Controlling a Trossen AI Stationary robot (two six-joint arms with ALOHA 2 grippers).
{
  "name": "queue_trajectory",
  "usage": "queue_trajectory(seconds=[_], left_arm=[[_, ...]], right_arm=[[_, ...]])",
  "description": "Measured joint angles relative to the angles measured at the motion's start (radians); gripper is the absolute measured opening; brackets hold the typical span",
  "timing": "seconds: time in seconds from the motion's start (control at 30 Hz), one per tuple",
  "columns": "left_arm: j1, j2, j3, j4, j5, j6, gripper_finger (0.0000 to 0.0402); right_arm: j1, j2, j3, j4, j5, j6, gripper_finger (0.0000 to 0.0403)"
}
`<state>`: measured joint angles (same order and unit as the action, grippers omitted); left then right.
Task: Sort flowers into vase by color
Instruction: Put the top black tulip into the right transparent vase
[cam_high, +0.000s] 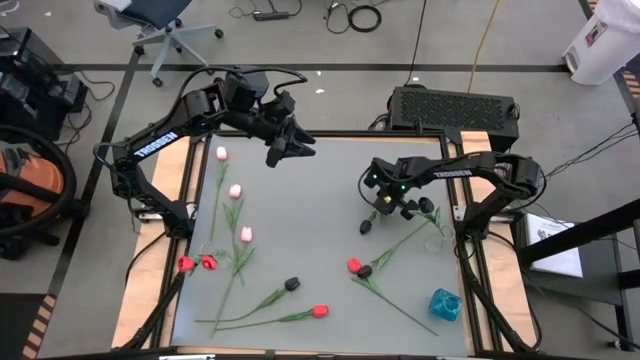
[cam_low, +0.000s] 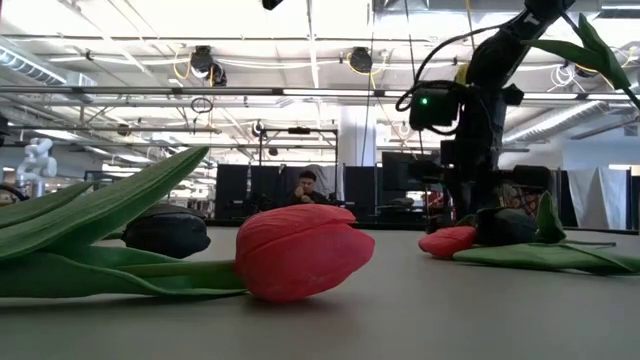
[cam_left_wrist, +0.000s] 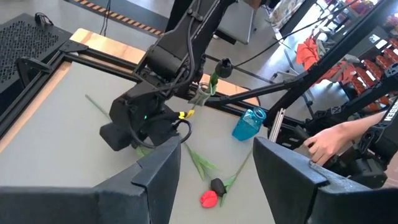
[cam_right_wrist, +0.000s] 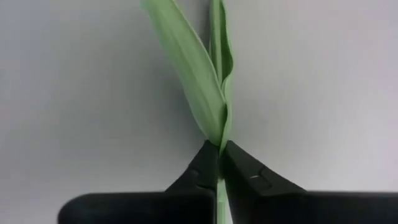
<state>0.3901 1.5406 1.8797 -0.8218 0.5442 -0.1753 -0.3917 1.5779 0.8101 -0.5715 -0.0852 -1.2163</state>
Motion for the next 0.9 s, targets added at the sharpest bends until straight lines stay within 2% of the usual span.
queue_trajectory(seconds=[0.17,0.4,0.6,0.9], left_arm=[[0.000,0.000,0.000,0.000,0.000,0.000,0.0208],[0.000,0.000,0.000,0.000,-0.003,0.000,0.0208],[0.000,0.000,0.000,0.000,-0.003,-0.002,0.0208],[0.000,0.000,0.000,0.000,-0.003,-0.002,0.0208]], right_arm=[[0.000,-0.046,0.000,-0.011,0.079,0.000,0.0003],[0.000,-0.142,0.000,-0.014,0.095,0.076,0.0003],[0.001,-0.267,0.000,0.044,0.099,0.265,0.0003],[0.000,-0.488,0.001,0.114,0.227,0.600,0.0004]])
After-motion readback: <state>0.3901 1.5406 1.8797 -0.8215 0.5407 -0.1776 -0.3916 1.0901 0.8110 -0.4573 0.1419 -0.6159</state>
